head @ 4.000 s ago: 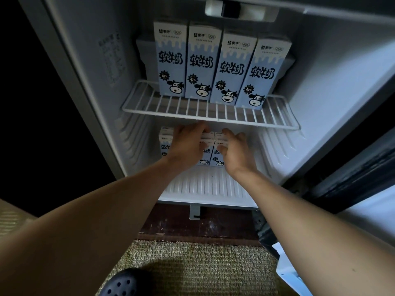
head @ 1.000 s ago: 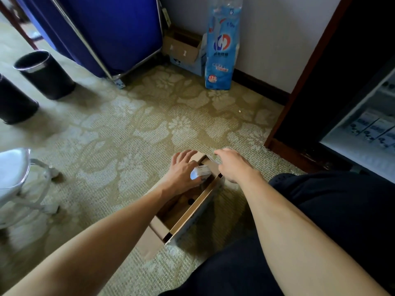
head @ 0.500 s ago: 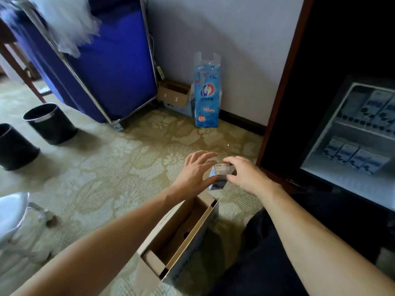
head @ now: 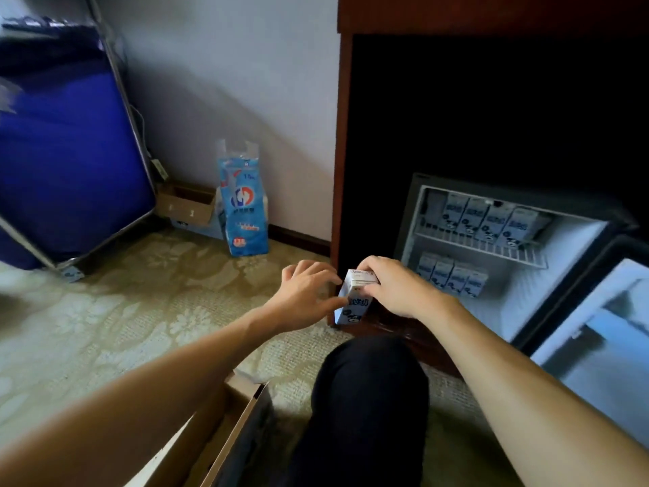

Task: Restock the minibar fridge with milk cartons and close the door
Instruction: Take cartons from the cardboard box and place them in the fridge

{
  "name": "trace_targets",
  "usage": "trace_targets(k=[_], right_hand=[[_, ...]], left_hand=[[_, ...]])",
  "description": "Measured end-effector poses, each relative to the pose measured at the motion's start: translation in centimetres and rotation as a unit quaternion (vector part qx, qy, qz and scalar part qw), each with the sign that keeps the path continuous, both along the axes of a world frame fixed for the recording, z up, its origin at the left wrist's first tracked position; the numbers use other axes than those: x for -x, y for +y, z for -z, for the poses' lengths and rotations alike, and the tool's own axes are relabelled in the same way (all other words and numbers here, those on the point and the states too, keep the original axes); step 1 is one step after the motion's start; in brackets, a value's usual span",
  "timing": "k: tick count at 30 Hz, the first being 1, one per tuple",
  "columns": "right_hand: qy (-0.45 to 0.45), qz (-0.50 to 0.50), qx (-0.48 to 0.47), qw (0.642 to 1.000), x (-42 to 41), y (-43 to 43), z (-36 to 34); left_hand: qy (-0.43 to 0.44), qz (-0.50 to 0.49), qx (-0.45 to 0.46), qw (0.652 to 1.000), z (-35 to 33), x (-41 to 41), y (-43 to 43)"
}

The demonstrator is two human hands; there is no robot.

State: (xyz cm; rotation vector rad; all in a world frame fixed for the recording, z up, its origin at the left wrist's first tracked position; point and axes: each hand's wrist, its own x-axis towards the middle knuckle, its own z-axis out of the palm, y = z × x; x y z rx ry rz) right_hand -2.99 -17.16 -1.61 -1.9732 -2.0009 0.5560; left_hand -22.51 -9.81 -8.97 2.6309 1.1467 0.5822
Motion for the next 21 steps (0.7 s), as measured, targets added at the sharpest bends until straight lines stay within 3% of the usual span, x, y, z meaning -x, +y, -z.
trace_targets(k=[10,17,21], right_hand=[[0.069,0.112,-0.020,0.991,-12.8,-2.2,0.9],[0.052,0.159,-0.008,0.986,-19.7,-3.5,2.9],[0.051,0.196,0.004,0.979,-23.9,-2.3,5.7]], left_hand=[[0.083,0.118,0.083,0.986,0.2,-13.9,1.4],[0.170,0.154,-0.001,0.973,1.5,-22.8,1.5],[0.207,0.163,-0.004,0.965,3.0,-27.1,2.4]])
